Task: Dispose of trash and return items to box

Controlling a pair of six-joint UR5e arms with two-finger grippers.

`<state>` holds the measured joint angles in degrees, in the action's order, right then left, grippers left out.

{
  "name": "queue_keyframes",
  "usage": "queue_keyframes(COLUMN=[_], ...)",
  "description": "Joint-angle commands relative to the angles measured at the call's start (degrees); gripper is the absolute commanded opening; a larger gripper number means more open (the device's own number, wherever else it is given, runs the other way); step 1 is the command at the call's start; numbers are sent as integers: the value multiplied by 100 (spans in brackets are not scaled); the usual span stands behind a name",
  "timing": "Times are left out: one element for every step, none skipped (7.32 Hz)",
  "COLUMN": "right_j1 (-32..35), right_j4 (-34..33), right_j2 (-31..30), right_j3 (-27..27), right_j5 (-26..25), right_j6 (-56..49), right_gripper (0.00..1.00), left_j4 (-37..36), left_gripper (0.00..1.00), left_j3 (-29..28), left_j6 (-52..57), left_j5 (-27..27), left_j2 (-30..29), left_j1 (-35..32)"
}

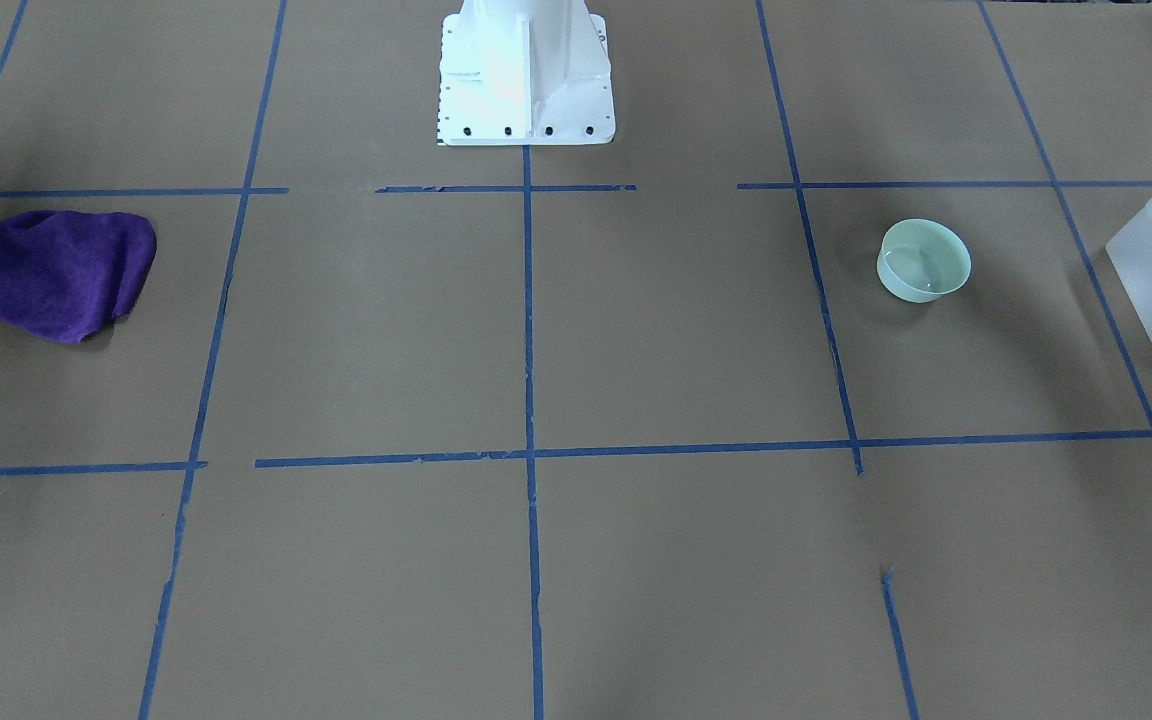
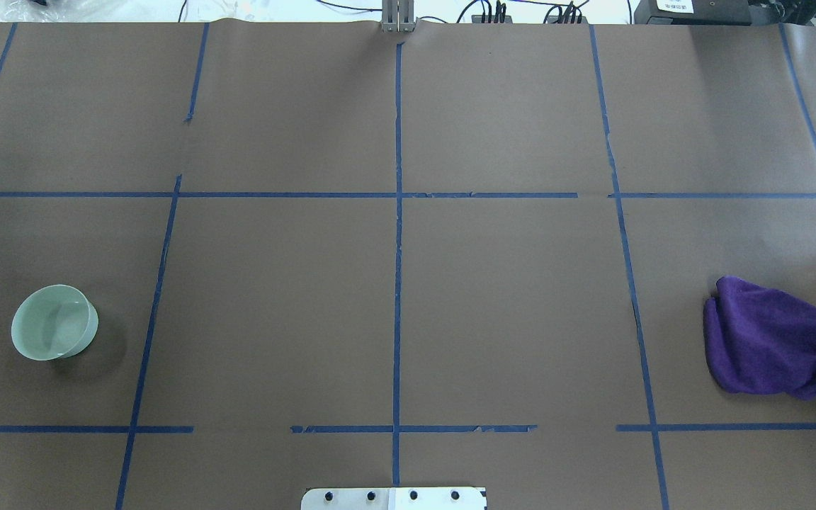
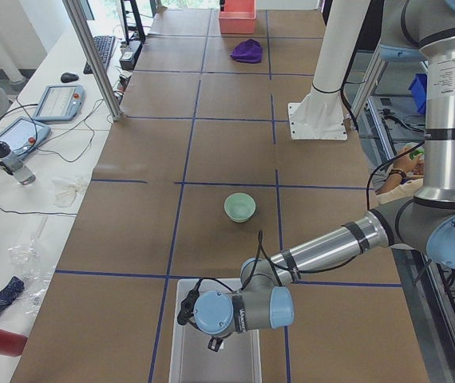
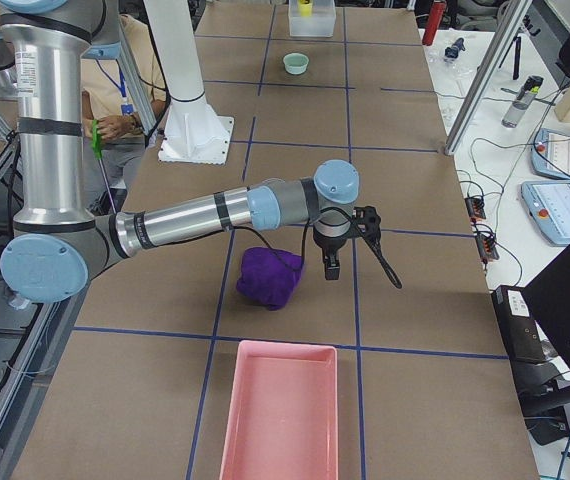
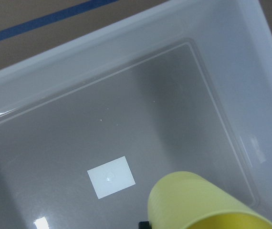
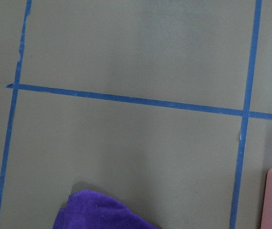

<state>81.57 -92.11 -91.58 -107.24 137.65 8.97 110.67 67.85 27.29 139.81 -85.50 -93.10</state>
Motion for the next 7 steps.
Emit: queue_keyframes(right_j1=[0,0,-9,-18,-44,-192,-229], right_j4=[0,0,0,9,9,43,52], right_j2=[0,0,0,0,0,0,0], right_j3=[-16,-16,-7,-16,-42,-42,-51], right_j5=[7,7,-2,-2,-2,77,295], right_j6=[0,0,0,0,9,17,165], right_gripper=[100,100,100,100,100,100,100], left_j4=[333,333,324,324,280,141,-200], left_gripper=[11,30,50,72,73,76,76], left_j3=[-140,-140,-114,-18,218,829,1401], left_j6=[-277,-277,-277,-294,-469,-844,-1066], left_j5=[29,29,29,20,20,3,-15], left_j2=[-2,-2,-2,-10,-19,33,42], left_j1=[170,178,178,178,178,170,170])
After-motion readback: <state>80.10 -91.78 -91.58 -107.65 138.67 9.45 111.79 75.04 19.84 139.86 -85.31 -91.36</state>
